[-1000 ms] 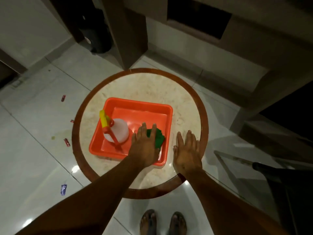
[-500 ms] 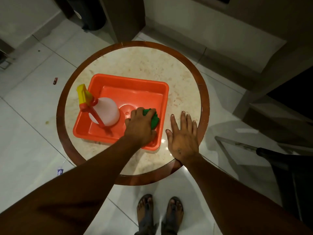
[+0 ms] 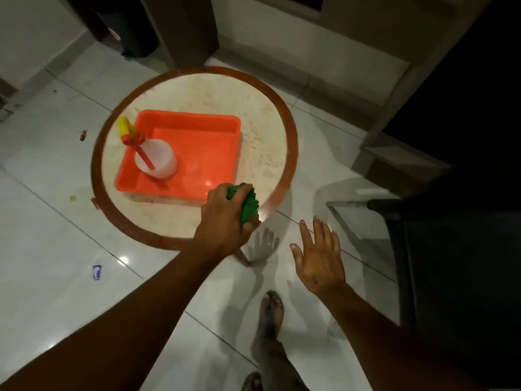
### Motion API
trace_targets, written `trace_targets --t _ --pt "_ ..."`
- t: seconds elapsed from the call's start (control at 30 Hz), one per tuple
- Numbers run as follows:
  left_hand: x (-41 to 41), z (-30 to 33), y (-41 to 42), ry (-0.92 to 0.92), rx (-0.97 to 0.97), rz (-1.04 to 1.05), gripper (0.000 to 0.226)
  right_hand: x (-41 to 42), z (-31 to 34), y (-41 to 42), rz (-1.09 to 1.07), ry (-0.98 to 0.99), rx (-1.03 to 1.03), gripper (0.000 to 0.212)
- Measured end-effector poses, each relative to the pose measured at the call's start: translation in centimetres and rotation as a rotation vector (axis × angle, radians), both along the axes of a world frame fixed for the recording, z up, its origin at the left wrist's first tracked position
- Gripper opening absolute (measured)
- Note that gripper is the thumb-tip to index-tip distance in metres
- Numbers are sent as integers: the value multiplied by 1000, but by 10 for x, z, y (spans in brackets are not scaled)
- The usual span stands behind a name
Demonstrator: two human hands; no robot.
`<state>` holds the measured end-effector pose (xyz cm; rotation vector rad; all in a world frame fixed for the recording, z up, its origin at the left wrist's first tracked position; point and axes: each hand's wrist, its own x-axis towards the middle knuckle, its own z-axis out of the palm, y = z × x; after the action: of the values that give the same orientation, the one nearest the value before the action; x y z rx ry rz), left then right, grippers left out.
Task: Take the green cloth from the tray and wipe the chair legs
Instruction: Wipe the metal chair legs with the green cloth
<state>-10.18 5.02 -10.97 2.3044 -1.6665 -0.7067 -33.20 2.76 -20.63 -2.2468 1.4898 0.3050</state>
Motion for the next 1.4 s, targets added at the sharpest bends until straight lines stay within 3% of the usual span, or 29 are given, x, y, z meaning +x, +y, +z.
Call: trace_targets --t 0.17,0.37,0.53,0.8,1.0,1.2,1.23,1.4 --pt "-116 -38 71 150 87 -79 84 -102 5 68 -156 89 47 70" --pt "-241 -79 163 297 212 -131 85 -222 11 145 -184 155 43 69" --pt "-309 -115 206 404 261 -74 81 -288 1 160 -198 181 44 68" --pt "-377 -219 219 609 265 347 70 -330 -61 115 26 112 -140 83" --pt "-390 -292 205 1151 391 961 32 -342 -87 110 89 -21 -363 86" --pt "-413 -349 169 1343 436 1122 16 -345 -95 112 101 -89 -434 83" --pt "-420 -358 161 1364 454 1136 17 -346 -97 112 100 -94 -442 83" --pt "-441 -388 139 1438 554 1275 68 -347 -101 112 95 -120 -470 84"
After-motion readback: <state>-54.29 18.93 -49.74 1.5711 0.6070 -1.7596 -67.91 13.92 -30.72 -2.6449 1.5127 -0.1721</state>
